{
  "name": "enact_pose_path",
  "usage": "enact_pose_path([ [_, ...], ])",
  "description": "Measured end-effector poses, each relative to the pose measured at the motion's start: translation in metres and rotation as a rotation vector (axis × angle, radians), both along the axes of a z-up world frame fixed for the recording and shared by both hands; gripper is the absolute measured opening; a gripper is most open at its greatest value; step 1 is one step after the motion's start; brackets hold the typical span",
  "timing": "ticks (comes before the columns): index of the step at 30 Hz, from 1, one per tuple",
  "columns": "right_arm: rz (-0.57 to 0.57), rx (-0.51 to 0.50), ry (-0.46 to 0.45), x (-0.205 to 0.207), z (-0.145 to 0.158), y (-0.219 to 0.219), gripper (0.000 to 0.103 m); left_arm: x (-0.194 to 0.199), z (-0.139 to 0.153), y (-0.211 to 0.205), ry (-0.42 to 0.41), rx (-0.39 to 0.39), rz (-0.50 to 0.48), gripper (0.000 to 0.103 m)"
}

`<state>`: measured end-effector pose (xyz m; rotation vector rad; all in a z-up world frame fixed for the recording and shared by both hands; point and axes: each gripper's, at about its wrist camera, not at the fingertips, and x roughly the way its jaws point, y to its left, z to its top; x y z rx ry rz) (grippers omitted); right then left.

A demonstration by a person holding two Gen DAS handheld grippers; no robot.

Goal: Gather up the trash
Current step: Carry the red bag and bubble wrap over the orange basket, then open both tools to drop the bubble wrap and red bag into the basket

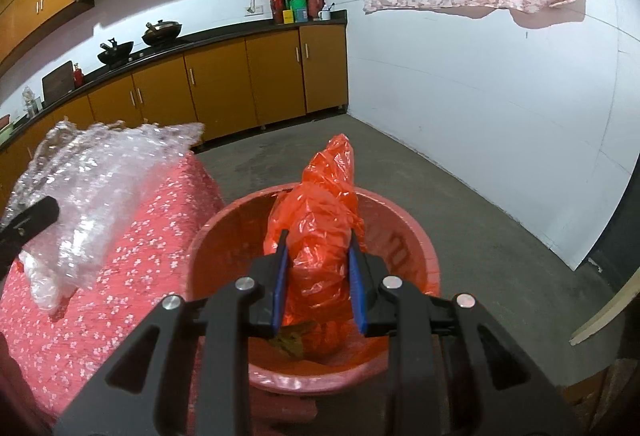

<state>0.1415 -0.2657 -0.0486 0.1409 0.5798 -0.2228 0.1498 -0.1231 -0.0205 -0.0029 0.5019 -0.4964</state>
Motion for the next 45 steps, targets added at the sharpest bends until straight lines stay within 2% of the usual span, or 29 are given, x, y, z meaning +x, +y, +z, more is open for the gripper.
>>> enact_pose_path([
  [6, -0.020, 0.015, 0.005, 0.004, -0.007, -0.014, 0.027, 0.008, -0.017, -0.029, 0.022, 0.027, -0.042, 0.006],
  [22, -0.026, 0.037, 0.012, 0.019, -0.023, -0.035, 0.027, 0.029, -0.045, -0.072, 0.074, 0.083, -0.108, 0.006],
  [28, -0.022, 0.058, 0.007, 0.025, -0.027, -0.039, 0.035, 0.039, -0.054, -0.077, 0.106, 0.091, -0.098, 0.006],
  [31, -0.016, 0.068, 0.013, 0.026, -0.031, -0.039, 0.038, 0.041, -0.057, -0.077, 0.117, 0.094, -0.098, 0.012],
  [33, -0.018, 0.065, 0.017, 0.025, -0.032, -0.039, 0.042, 0.042, -0.059, -0.076, 0.124, 0.091, -0.093, 0.027],
  [35, -0.022, 0.064, 0.018, 0.023, -0.033, -0.039, 0.042, 0.041, -0.060, -0.074, 0.121, 0.087, -0.084, 0.037],
  [41, -0.026, 0.041, 0.028, 0.015, -0.034, -0.034, 0.045, 0.033, -0.056, -0.060, 0.114, 0.087, -0.052, 0.037],
  [45, -0.006, 0.031, 0.012, 0.012, -0.028, -0.023, 0.052, 0.021, -0.051, -0.033, 0.101, 0.092, 0.009, 0.044],
])
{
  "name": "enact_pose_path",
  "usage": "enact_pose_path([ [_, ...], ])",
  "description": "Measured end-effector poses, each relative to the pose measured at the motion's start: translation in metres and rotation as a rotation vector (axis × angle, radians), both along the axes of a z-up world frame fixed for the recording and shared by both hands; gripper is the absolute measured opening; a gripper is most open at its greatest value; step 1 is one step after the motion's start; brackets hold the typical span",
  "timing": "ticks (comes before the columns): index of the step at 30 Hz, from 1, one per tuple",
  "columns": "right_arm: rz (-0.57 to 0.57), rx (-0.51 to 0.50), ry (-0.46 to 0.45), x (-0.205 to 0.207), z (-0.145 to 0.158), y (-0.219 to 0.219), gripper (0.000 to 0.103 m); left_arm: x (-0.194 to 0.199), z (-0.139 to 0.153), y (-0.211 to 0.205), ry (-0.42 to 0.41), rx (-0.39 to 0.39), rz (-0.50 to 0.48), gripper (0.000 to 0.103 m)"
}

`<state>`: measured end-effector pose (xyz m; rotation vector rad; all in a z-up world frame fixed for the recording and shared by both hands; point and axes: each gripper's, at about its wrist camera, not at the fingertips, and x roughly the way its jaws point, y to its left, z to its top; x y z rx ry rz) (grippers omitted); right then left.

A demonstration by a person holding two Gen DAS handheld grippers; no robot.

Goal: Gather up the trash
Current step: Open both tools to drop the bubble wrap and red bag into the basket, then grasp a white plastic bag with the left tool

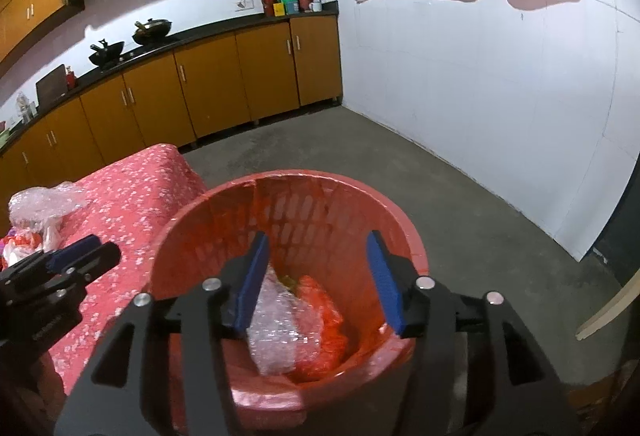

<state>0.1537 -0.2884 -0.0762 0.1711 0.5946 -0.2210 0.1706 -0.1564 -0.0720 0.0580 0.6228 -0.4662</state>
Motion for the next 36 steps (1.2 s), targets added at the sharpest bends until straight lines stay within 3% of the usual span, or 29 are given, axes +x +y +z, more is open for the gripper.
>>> enact_pose_path([
  [5, 0.056, -0.002, -0.008, -0.001, 0.005, 0.027, 0.052, -0.017, 0.006, 0.044, -0.017, 0.013, 0.095, 0.045],
  [14, 0.215, -0.023, -0.034, 0.002, 0.018, 0.109, 0.055, -0.044, 0.020, 0.155, -0.064, 0.037, 0.385, 0.057],
  [20, 0.287, -0.026, -0.043, 0.004, 0.018, 0.158, 0.058, -0.027, 0.016, 0.219, -0.028, 0.031, 0.569, 0.060],
  [25, 0.300, 0.006, -0.046, 0.008, 0.012, 0.184, 0.064, -0.005, 0.004, 0.236, 0.036, -0.004, 0.602, 0.062],
  [36, 0.329, 0.001, -0.003, 0.014, -0.001, 0.202, 0.067, 0.026, -0.026, 0.234, 0.164, 0.038, 0.609, 0.063],
])
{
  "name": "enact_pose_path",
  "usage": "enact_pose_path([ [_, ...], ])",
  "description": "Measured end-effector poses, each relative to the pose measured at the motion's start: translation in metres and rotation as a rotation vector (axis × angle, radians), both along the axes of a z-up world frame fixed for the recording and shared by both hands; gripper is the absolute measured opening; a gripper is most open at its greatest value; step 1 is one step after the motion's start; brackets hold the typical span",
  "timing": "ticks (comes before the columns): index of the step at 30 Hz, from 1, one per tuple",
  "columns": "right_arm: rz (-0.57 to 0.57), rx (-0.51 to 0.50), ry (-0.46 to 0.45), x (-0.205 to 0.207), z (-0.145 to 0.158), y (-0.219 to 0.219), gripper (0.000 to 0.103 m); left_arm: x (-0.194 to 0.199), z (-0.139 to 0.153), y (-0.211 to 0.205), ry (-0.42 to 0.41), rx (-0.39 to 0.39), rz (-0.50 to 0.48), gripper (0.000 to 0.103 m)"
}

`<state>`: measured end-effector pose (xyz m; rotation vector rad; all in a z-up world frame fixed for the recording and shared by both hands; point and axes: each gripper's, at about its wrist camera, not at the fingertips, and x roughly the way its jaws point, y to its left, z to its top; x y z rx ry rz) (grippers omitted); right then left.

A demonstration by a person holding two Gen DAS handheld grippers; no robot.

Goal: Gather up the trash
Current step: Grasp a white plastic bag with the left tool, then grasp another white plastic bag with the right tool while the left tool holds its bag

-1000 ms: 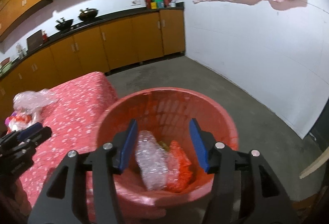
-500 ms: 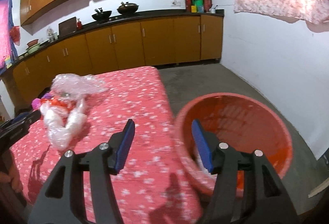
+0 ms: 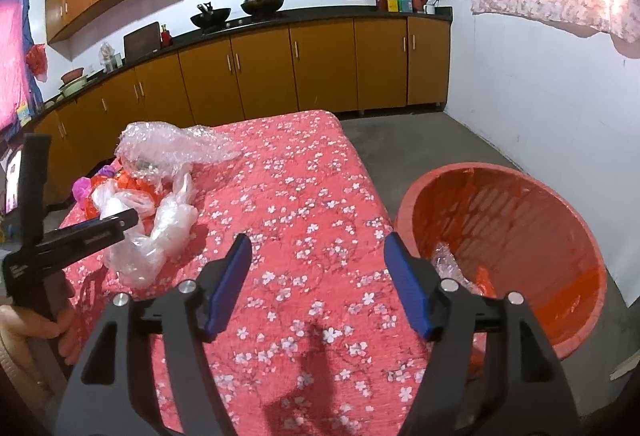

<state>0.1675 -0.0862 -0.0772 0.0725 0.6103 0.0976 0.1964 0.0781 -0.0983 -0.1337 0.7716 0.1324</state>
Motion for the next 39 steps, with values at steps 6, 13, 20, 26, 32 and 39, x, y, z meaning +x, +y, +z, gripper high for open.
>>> enact_pose_path([
  [6, 0.005, -0.006, 0.005, 0.001, -0.001, 0.002, 0.067, 0.005, -0.004, 0.002, 0.008, -0.012, -0.008, 0.049],
  [13, 0.027, -0.012, 0.001, 0.004, 0.003, 0.015, 0.067, -0.010, 0.006, 0.007, -0.026, -0.001, -0.037, 0.045],
  [20, 0.081, -0.006, -0.007, 0.005, 0.009, 0.047, 0.067, -0.039, 0.025, 0.029, -0.070, 0.003, -0.058, 0.045],
  [26, 0.120, 0.025, 0.008, 0.012, 0.008, 0.081, 0.067, -0.068, 0.035, 0.056, -0.102, 0.019, -0.048, 0.045],
  [32, 0.132, 0.048, 0.061, 0.037, -0.003, 0.120, 0.067, -0.078, 0.039, 0.082, -0.119, 0.056, -0.005, 0.045],
  [39, 0.098, 0.041, 0.140, 0.068, -0.019, 0.144, 0.067, -0.074, 0.036, 0.112, -0.119, 0.048, 0.058, 0.045],
])
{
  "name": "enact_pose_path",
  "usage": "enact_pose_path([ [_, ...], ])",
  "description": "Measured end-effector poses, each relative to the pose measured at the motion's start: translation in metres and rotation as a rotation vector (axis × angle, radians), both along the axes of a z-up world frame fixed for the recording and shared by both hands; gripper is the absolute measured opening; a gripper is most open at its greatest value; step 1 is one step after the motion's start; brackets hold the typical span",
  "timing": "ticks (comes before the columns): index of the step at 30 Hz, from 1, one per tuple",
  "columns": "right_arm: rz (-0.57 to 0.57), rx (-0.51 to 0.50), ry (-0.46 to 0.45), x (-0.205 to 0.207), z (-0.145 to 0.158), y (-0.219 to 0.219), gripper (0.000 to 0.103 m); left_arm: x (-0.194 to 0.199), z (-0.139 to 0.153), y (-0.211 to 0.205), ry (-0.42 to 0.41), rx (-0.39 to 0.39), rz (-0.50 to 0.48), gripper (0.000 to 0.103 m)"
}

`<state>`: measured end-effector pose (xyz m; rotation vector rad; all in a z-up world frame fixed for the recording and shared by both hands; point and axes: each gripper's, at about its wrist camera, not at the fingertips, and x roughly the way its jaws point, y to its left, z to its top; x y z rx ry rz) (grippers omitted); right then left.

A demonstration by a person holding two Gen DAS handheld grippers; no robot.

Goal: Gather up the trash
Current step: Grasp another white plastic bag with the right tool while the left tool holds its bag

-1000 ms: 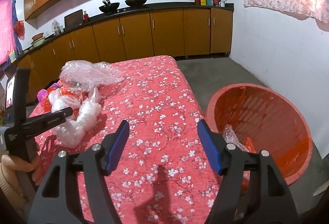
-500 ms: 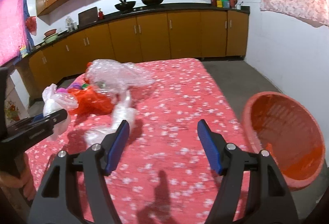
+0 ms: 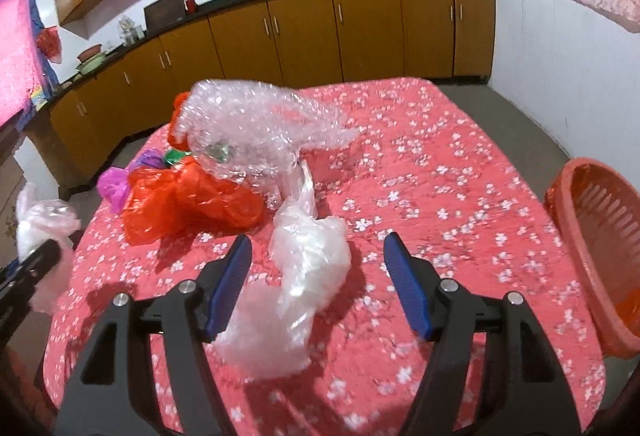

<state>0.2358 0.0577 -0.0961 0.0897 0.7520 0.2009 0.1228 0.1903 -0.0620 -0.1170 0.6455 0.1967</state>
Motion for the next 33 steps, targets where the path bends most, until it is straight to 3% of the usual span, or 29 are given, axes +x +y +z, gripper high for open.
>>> enact_pose_path([
  [4, -0.003, -0.004, 0.052, 0.011, -0.010, 0.002, 0.065, 0.003, -0.002, 0.007, 0.002, 0.000, 0.012, 0.045],
  [12, 0.030, -0.013, 0.109, 0.017, -0.023, 0.006, 0.040, 0.007, -0.007, 0.005, 0.013, 0.000, 0.004, 0.045],
  [19, 0.032, -0.027, 0.092, 0.008, -0.019, -0.003, 0.038, 0.007, -0.005, -0.004, 0.012, -0.001, -0.011, 0.045],
  [33, -0.081, -0.062, 0.063, -0.022, -0.008, -0.071, 0.038, 0.001, 0.007, -0.048, -0.018, -0.005, -0.090, 0.045],
])
